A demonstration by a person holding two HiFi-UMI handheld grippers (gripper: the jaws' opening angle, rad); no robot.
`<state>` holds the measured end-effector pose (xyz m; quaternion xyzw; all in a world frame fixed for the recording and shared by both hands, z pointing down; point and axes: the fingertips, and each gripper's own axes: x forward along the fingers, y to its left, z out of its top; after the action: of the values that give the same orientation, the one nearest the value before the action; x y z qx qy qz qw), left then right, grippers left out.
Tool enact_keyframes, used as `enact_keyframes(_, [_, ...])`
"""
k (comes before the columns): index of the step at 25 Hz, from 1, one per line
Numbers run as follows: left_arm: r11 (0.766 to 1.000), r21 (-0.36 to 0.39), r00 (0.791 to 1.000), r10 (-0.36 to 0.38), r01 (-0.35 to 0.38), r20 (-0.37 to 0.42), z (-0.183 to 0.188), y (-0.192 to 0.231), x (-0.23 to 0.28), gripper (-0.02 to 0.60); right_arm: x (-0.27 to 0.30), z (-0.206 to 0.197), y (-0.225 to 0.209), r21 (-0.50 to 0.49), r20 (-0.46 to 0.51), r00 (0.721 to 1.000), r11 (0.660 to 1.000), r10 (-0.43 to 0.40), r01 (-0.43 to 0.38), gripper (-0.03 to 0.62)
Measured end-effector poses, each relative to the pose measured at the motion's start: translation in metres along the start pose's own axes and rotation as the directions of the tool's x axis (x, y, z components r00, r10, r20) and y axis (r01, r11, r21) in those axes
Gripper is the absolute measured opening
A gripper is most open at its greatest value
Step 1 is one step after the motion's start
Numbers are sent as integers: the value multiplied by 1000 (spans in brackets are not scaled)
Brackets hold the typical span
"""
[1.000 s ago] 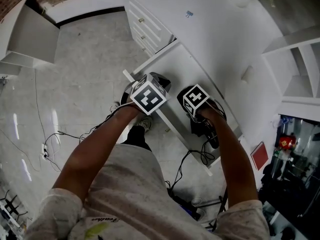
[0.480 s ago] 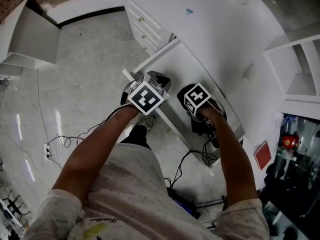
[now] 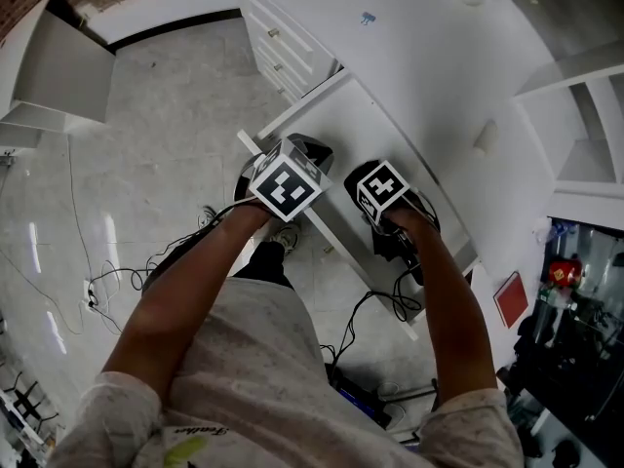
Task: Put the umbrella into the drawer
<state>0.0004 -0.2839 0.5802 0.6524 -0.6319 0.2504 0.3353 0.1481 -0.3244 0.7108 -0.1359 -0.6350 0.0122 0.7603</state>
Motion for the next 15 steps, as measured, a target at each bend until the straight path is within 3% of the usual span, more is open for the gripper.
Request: enact_keyframes(15, [1000,-5,1000,16,-16,-1,-1,2,1,-3,2,2,-3,27,45,997,998,-56,55,279])
